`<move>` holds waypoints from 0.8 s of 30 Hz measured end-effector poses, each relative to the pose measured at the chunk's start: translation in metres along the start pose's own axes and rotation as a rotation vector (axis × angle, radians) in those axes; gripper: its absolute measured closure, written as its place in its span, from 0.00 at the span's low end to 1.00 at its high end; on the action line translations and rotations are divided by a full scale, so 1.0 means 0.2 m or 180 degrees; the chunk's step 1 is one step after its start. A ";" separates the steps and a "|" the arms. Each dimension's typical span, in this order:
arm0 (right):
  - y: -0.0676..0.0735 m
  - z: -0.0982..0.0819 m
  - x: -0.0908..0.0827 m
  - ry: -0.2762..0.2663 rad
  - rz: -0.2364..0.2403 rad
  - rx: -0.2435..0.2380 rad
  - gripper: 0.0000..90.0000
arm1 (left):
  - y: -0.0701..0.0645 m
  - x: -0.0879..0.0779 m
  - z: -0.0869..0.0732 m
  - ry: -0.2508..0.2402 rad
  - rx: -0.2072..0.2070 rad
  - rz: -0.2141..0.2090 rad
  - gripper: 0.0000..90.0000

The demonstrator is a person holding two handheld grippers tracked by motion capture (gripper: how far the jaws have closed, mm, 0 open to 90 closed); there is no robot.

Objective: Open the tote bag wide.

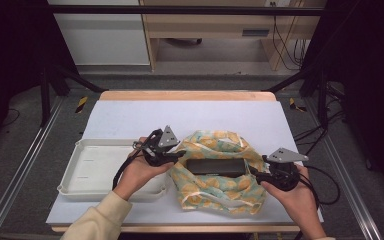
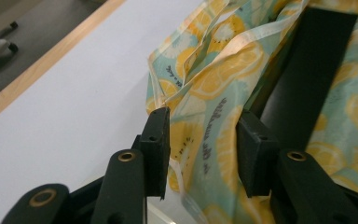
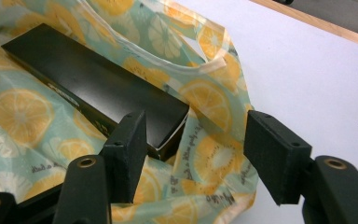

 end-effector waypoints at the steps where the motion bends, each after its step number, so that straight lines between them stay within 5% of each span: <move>1: 0.00 0.00 0.00 -0.0014 -0.0001 -0.0016 0.45 | 0.01 0.02 0.00 0.0033 -0.0006 0.0008 0.66; 4: 0.02 0.01 0.02 -0.0016 0.0037 -0.0025 0.46 | 0.03 0.07 -0.01 0.0148 -0.0003 -0.0009 0.69; 10: 0.06 0.02 0.03 -0.0025 0.0114 -0.0064 0.53 | 0.08 0.15 -0.02 0.0318 -0.0102 0.0058 0.98; 15: 0.15 0.02 0.07 0.0050 0.0223 -0.0202 0.63 | 0.07 0.21 -0.05 0.0543 -0.0042 0.0080 1.00; 24: 0.39 0.07 0.08 -0.0088 0.0638 -0.0327 0.71 | 0.05 0.21 -0.10 0.0496 -0.0083 -0.0006 1.00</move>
Point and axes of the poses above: each handheld gripper's, and its own axes: x roughly forward along the jaws, z roughly out of its top, y roughly to its left, the point moved 1 cm from there along x, roughly forward along the jaws, and after that the axes turned 8 degrees about -z, right-handed, at the moved point
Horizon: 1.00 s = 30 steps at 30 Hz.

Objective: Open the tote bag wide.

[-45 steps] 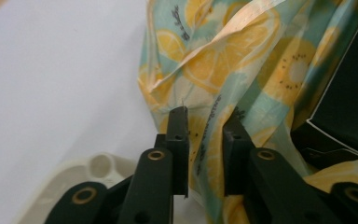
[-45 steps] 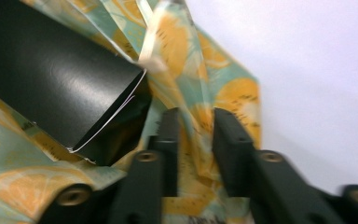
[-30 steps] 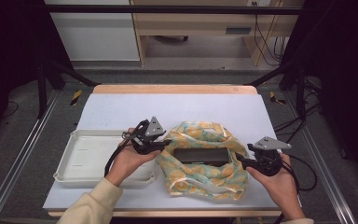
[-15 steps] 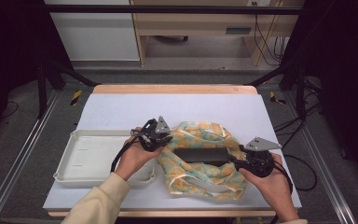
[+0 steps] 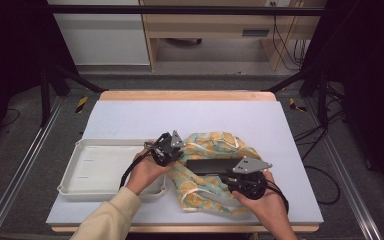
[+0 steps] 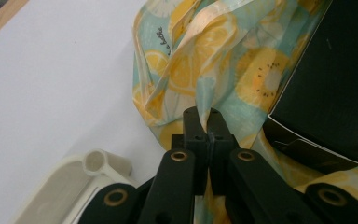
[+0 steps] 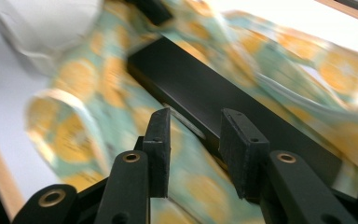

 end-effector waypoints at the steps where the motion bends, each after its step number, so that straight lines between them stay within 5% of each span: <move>1: 0.02 0.01 0.00 -0.0017 0.0023 -0.0001 0.70 | 0.00 0.00 0.00 -0.0026 0.0001 -0.0004 1.00; 10: 0.21 0.10 0.12 -0.0053 0.0430 -0.0111 0.63 | -0.01 -0.04 0.00 -0.0060 0.0037 -0.0015 1.00; 11: 0.22 0.10 0.13 -0.0050 0.0456 -0.0123 0.69 | -0.01 -0.04 0.00 -0.0080 0.0043 -0.0032 1.00; 13: 0.25 0.10 0.16 -0.0023 0.0532 -0.0235 1.00 | -0.01 -0.05 -0.01 -0.0070 0.0041 -0.0035 1.00; 20: 0.39 0.07 0.25 0.0208 0.0720 -0.0473 1.00 | 0.01 -0.04 0.00 -0.0087 -0.0035 -0.0047 1.00; 30: 0.45 0.02 0.31 0.0279 0.1054 -0.0445 1.00 | 0.01 0.04 0.02 0.0086 -0.0079 -0.0047 0.99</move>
Point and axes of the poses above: each handheld gripper's, and its own axes: x roughly forward along the jaws, z roughly out of its top, y roughly to its left, the point moved 1 cm from there along x, roughly forward along the jaws, and after that the axes turned 8 degrees about -z, right-handed, at the moved point
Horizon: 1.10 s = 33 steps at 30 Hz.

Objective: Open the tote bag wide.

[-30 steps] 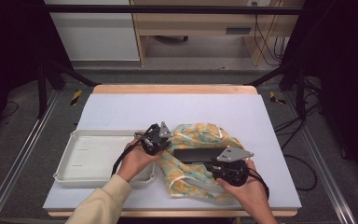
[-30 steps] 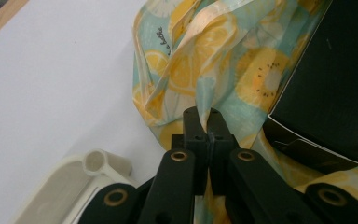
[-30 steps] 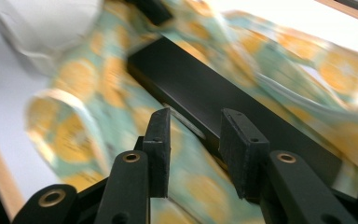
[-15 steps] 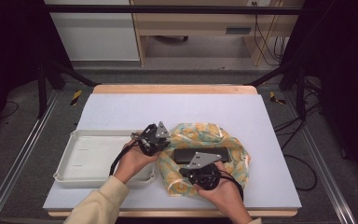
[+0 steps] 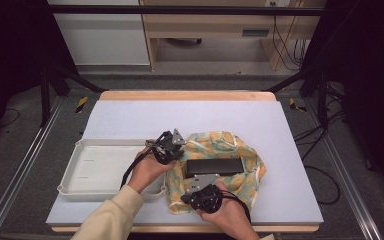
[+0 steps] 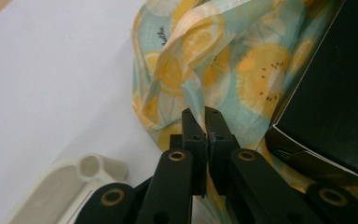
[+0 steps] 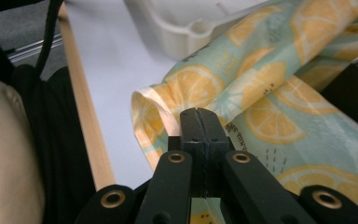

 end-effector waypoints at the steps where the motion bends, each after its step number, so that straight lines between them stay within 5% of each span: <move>1: 0.00 -0.01 0.00 0.0013 0.0022 -0.0001 1.00 | 0.00 0.01 0.00 0.0006 0.0002 -0.0008 0.99; 6: 0.01 -0.02 0.01 0.0012 0.0096 -0.0007 1.00 | 0.00 0.06 0.00 0.0126 0.0004 -0.0012 0.99; 10: 0.02 -0.03 0.01 0.0054 0.0098 -0.0030 1.00 | 0.00 0.04 0.00 0.0064 -0.0003 -0.0038 0.98; 18: -0.01 -0.03 0.01 0.0018 -0.0014 0.0055 1.00 | -0.02 -0.12 0.00 -0.0542 -0.0048 -0.0069 0.69; 21: -0.01 -0.03 0.01 0.0032 -0.0036 0.0053 1.00 | -0.04 -0.17 0.01 -0.0714 -0.0040 -0.0056 0.66; 26: -0.02 -0.03 -0.01 0.0030 -0.0013 0.0109 1.00 | -0.09 -0.26 -0.01 -0.0821 0.0023 -0.0051 0.64; 33: -0.01 -0.04 -0.08 -0.0052 -0.0027 0.0093 0.75 | -0.19 -0.28 -0.03 -0.0898 0.0058 -0.0159 0.66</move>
Point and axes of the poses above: each handheld gripper's, and its own axes: x roughly forward along the jaws, z roughly out of its top, y roughly to its left, the point moved 1 cm from there along x, roughly forward along the jaws, and after that the axes turned 8 degrees about -z, right-handed, at the moved point
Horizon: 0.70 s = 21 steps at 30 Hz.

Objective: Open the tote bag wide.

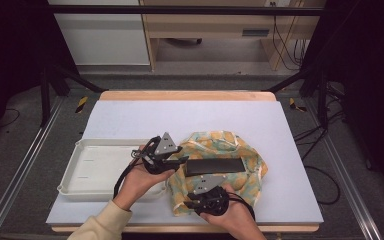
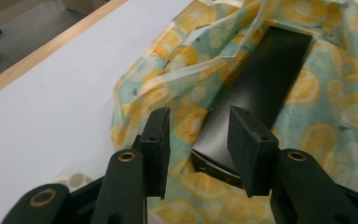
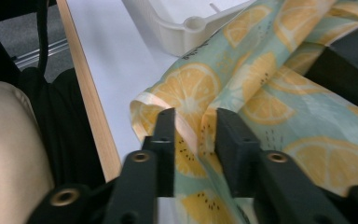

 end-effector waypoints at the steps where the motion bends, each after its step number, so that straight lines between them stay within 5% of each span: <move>1: 0.00 0.00 -0.02 0.0005 -0.0025 0.0006 0.71 | -0.01 0.00 0.00 -0.0007 0.0012 -0.0016 0.67; 7: -0.02 -0.03 -0.17 -0.0057 -0.0159 0.0044 0.58 | -0.11 0.01 0.01 -0.0061 0.0116 -0.0133 0.72; 12: -0.09 -0.07 -0.29 -0.0144 -0.0386 0.0158 0.61 | -0.17 0.04 -0.03 -0.0030 0.0118 -0.0165 0.78; 21: -0.38 -0.18 -0.47 -0.0241 -0.1477 0.0594 0.92 | -0.23 0.10 -0.10 0.0106 0.0120 -0.0258 0.89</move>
Point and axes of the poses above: each handheld gripper's, and its own axes: x roughly forward along the jaws, z roughly out of its top, y roughly to its left, the point moved 1 cm from there along x, roughly forward along the jaws, and after that the axes turned 8 degrees about -z, right-handed, at the moved point
